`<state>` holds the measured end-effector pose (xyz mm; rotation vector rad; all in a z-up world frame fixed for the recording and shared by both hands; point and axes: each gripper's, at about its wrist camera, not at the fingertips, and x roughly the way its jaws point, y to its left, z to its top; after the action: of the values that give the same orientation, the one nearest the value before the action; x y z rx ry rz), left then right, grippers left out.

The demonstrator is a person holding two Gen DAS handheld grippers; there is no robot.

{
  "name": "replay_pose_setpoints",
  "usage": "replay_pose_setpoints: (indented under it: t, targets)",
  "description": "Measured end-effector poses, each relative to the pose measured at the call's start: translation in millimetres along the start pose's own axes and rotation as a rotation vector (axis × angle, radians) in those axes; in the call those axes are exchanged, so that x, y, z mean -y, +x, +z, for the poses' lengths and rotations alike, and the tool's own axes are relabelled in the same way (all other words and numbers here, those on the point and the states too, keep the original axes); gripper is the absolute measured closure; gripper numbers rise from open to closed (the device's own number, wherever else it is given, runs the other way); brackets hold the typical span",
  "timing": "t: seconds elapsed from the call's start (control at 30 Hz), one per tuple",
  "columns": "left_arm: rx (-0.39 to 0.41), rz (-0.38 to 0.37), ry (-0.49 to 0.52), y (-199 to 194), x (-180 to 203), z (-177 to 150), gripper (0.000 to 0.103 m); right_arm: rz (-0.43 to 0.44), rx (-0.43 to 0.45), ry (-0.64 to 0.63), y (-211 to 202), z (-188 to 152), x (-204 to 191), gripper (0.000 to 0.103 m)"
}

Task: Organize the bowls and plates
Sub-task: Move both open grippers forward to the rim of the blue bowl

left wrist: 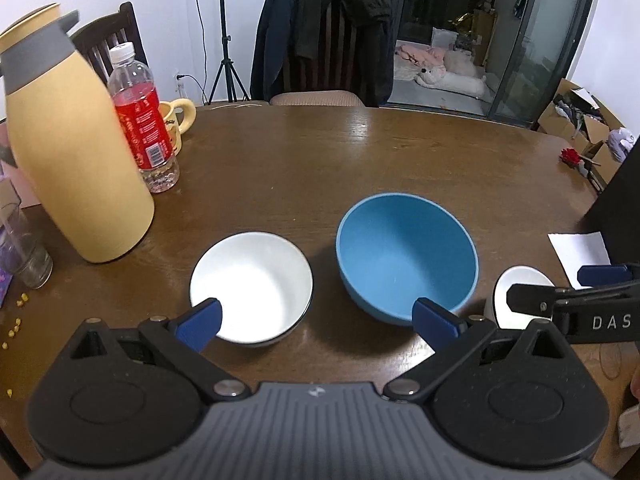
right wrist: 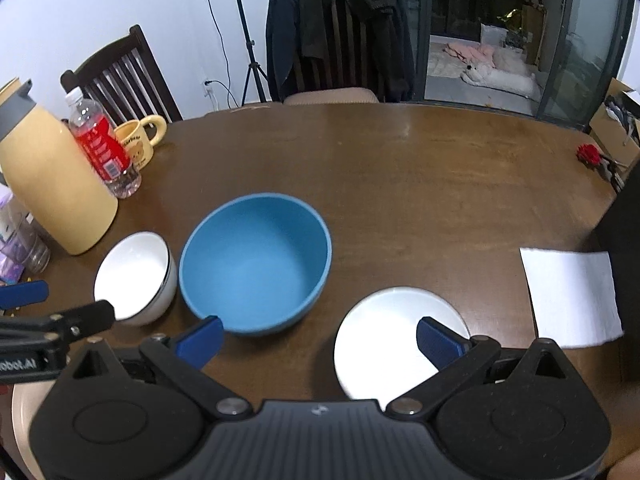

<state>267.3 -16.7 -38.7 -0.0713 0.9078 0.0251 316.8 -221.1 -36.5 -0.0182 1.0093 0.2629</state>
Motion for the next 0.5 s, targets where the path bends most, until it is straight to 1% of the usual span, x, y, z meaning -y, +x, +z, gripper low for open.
replay_pose_setpoints:
  t: [0.1, 0.23, 0.37, 0.5]
  targets:
    - [-0.004, 0.006, -0.008, 8.3, 3.1, 6.5, 0.0, 0.002, 0.002, -0.006, 7.8, 11.1, 4.5, 0.001]
    - [-0.014, 0.012, -0.024, 21.1, 5.3, 16.4, 0.0, 0.005, -0.001, -0.002, 18.9, 23.8, 10.5, 0.005]
    - [-0.024, 0.021, -0.044, 32.0, 6.1, 24.9, 0.0, 0.008, -0.014, 0.004, 30.8, 32.4, 13.9, 0.006]
    - [-0.041, 0.009, -0.077, 42.6, 5.2, 32.0, 0.0, 0.014, -0.025, 0.008, 43.2, 41.1, 14.7, 0.007]
